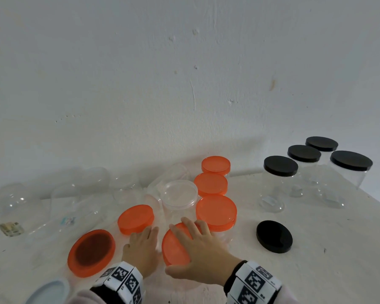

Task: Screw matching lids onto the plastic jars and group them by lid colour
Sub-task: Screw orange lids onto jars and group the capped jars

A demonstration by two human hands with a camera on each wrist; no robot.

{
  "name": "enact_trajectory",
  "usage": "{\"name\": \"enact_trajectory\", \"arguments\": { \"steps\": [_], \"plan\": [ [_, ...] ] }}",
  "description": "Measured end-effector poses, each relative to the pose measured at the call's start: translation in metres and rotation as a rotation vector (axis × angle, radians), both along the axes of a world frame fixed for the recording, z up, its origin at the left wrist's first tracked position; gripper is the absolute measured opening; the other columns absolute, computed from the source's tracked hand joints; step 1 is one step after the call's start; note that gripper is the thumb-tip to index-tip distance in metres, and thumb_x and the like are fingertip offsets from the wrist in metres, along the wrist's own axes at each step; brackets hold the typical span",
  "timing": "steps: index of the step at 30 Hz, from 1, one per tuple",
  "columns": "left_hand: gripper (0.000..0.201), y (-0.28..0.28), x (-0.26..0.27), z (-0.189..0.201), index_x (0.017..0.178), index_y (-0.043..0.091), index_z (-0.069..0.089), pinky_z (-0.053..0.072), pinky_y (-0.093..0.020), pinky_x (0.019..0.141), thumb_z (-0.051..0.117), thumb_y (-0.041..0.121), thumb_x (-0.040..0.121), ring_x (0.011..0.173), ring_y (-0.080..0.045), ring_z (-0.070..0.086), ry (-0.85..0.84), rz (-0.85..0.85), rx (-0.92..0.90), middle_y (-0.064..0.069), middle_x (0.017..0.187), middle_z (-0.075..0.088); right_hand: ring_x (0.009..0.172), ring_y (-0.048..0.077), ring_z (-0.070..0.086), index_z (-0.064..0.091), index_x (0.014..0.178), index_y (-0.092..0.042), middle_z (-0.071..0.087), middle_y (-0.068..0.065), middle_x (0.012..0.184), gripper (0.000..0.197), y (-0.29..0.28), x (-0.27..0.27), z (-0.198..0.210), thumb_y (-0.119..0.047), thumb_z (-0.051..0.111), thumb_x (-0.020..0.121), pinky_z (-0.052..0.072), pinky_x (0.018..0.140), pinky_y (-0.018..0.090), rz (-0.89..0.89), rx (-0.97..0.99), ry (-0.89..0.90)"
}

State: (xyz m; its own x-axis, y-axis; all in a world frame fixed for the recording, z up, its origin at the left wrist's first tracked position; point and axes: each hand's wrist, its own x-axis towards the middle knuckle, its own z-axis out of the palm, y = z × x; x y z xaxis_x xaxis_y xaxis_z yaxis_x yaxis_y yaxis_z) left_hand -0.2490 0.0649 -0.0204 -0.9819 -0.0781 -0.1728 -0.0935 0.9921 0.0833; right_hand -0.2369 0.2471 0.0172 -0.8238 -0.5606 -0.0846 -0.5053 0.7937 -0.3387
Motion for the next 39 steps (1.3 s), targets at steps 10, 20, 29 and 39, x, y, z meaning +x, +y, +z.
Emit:
{"name": "enact_trajectory", "arguments": {
  "steps": [10,20,29,39],
  "plan": [
    [0.064,0.012,-0.002,0.009,0.151,0.024,0.011,0.029,-0.044,0.113,0.041,0.042,0.098,0.141,-0.03,0.024,-0.081,0.004,-0.116,0.001,0.158,0.015,0.142,0.029,0.002,0.004,0.151,-0.037,0.0,-0.007,0.158,0.089,0.0,0.0,-0.002,-0.068,0.05,0.081,0.018,0.113,0.05,0.001,-0.016,0.011],
    [0.066,-0.007,-0.006,0.008,0.152,0.024,0.01,0.021,-0.047,0.113,0.038,0.045,0.097,0.142,-0.03,0.017,-0.113,-0.039,-0.155,0.004,0.158,0.016,0.143,0.029,0.002,0.004,0.151,-0.038,-0.001,-0.008,0.159,0.09,0.0,0.001,0.0,-0.068,0.051,0.081,0.016,0.115,0.05,-0.011,0.0,-0.002],
    [0.072,-0.022,-0.003,0.006,0.153,0.027,0.004,0.028,-0.045,0.113,0.04,0.05,0.095,0.137,-0.038,0.027,-0.163,-0.017,-0.023,0.01,0.161,0.001,0.143,0.026,0.0,0.002,0.15,-0.041,-0.003,-0.012,0.158,0.09,-0.001,0.0,0.0,-0.071,0.047,0.079,0.017,0.114,0.051,-0.017,0.019,-0.023],
    [0.069,-0.031,-0.002,0.001,0.15,0.023,0.021,0.028,-0.048,0.111,0.041,0.054,0.091,0.141,-0.028,0.026,-0.138,-0.102,0.059,0.004,0.157,0.018,0.142,0.024,0.001,0.002,0.149,-0.043,-0.002,-0.015,0.156,0.09,-0.002,0.001,0.0,-0.073,0.045,0.076,0.018,0.114,0.051,-0.035,0.04,-0.019]
  ]
}}
